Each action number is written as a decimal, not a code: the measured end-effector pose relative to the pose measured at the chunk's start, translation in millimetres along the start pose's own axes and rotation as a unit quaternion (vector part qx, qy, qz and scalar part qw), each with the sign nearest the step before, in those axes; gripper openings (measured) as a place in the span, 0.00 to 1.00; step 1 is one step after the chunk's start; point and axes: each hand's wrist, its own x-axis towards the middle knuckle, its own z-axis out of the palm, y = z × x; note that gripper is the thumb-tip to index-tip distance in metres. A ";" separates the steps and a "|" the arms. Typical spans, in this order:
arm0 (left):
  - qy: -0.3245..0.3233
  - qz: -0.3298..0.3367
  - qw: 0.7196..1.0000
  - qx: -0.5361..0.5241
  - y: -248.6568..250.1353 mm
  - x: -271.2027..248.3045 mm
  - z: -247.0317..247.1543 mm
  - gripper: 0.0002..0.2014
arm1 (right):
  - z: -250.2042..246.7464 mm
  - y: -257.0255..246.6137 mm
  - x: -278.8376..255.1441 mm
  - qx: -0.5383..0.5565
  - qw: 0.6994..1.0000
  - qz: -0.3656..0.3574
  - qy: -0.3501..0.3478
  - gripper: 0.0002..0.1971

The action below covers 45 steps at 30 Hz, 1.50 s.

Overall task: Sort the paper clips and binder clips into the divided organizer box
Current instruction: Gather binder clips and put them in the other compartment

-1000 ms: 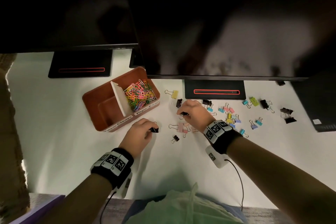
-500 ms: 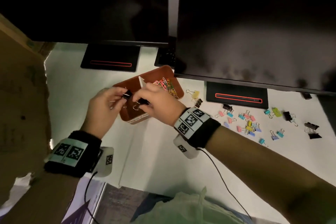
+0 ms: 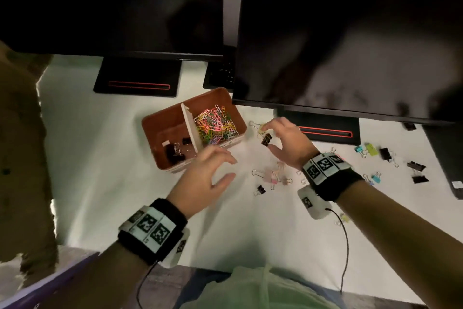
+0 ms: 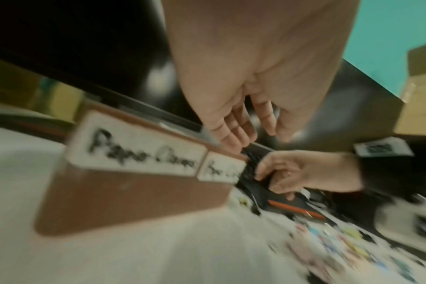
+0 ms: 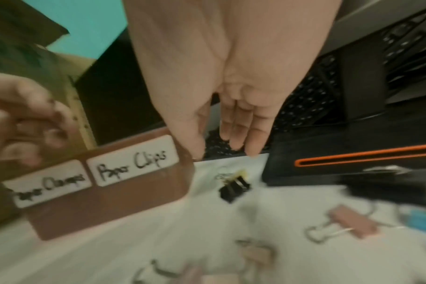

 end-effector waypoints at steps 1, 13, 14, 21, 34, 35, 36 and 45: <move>-0.049 -0.006 0.999 0.013 0.9 3.0 15.1 0.15 | -1.2 7.9 4.2 -0.028 0.999 0.009 -0.031 0.24; -0.261 0.058 0.939 0.215 -10.2 45.4 105.9 0.30 | 9.0 13.0 36.7 -0.133 0.974 -0.016 -0.183 0.30; -0.252 0.063 0.945 0.200 -11.7 45.6 105.2 0.28 | 9.8 13.3 33.3 -0.124 0.977 -0.017 -0.174 0.29; -0.171 -0.001 0.981 0.097 -21.4 35.4 101.4 0.09 | 14.8 22.6 5.2 -0.072 0.981 0.012 -0.180 0.19; -0.067 -0.123 0.989 -0.050 -38.8 18.7 93.2 0.04 | 9.8 30.0 -21.8 0.017 0.993 0.036 -0.115 0.11; -0.064 -0.133 0.987 -0.064 -39.4 15.4 89.4 0.04 | 8.2 25.2 -23.2 0.022 0.993 0.028 -0.111 0.11; -0.065 -0.144 0.985 -0.076 -39.3 12.0 84.7 0.03 | 6.4 19.6 -23.9 0.026 0.993 0.017 -0.109 0.11; 0.098 -0.044 0.994 -0.032 -12.6 -17.9 -19.9 0.04 | 6.7 -73.3 1.5 0.067 0.980 -0.176 -0.071 0.10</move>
